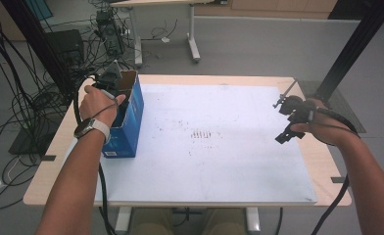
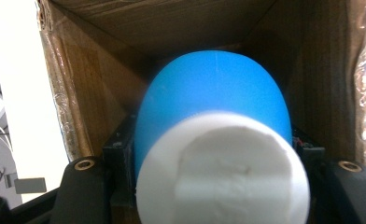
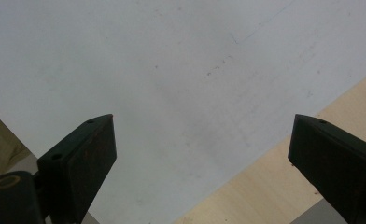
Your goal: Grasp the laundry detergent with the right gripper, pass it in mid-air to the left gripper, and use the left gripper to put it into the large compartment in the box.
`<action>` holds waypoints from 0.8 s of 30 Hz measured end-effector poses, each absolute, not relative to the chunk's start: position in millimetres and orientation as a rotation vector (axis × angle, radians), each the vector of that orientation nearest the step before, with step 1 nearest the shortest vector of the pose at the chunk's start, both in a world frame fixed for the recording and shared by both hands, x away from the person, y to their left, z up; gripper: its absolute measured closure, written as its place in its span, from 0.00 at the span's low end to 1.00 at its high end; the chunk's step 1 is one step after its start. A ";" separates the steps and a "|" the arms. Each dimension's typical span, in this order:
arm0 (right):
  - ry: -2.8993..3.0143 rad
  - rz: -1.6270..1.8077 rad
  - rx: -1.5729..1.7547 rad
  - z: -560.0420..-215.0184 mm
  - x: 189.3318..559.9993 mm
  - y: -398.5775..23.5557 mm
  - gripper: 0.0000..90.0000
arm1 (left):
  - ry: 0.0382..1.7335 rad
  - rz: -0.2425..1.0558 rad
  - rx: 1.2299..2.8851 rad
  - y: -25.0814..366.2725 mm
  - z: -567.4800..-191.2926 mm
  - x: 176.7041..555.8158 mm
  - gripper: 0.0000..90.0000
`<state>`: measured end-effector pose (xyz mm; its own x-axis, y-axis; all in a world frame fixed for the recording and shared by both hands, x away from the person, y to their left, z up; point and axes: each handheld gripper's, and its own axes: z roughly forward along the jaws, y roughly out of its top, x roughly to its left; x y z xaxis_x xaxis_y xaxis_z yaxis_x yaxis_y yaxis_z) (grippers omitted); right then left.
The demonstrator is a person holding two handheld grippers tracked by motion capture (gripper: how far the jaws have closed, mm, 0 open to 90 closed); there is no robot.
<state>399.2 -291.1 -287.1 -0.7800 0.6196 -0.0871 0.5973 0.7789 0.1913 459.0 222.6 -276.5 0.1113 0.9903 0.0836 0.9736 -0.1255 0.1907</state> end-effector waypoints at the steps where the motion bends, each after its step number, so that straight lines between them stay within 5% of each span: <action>1: 2.824 0.231 0.969 -287.0 399.2 -291.1 0.09 | 2.016 0.290 2.274 222.6 -276.6 459.0 0.41; 24: 2.823 0.232 0.968 -286.4 398.5 -291.1 0.09 | 2.017 0.290 2.268 223.7 -276.3 458.3 0.41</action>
